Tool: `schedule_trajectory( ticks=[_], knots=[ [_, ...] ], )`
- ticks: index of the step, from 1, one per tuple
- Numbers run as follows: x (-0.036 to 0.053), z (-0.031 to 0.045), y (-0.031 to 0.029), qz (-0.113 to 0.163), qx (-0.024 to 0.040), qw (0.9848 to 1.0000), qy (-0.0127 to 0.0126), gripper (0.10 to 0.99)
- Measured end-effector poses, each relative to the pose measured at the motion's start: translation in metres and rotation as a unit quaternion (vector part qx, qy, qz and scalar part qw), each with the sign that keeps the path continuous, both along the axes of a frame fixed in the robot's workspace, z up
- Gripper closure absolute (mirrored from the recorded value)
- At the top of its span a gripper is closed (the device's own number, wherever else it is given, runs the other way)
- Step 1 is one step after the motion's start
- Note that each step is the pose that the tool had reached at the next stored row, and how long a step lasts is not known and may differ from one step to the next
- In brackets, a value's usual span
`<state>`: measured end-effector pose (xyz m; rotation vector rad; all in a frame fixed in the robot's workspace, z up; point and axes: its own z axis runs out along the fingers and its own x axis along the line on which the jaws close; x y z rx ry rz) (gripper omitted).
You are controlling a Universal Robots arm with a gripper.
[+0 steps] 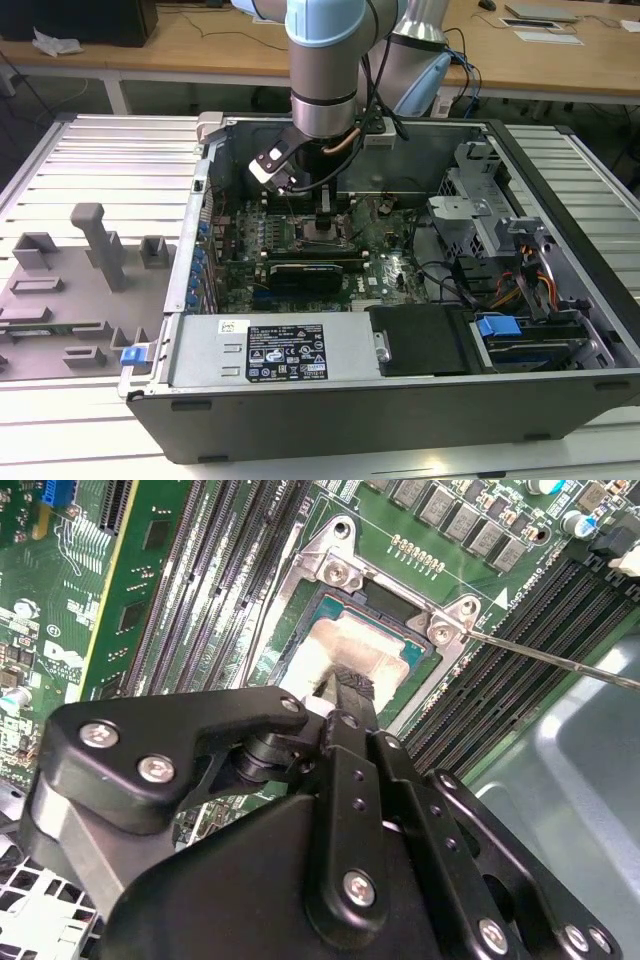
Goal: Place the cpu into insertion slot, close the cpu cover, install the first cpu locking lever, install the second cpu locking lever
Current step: 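Place the cpu into insertion slot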
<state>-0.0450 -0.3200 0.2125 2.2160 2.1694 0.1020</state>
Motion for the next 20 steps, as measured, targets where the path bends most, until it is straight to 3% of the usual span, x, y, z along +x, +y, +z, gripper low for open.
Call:
schedule_trajectory(
  ticks=[4, 8, 17, 20],
  knots=[
    [0.0000, 0.0027, 0.0000, 0.000, 0.0000, 1.0000, 0.0000, 0.980],
    [0.0000, 0.0100, 0.0000, 0.000, 0.0000, 1.0000, 0.0000, 0.980],
    [0.0000, 0.0433, 0.0007, 0.000, -0.0002, 1.0000, 0.0000, 0.980],
    [0.0000, 0.0470, 0.0008, 0.000, -0.0005, 1.0000, -0.0001, 0.980]
  ],
)
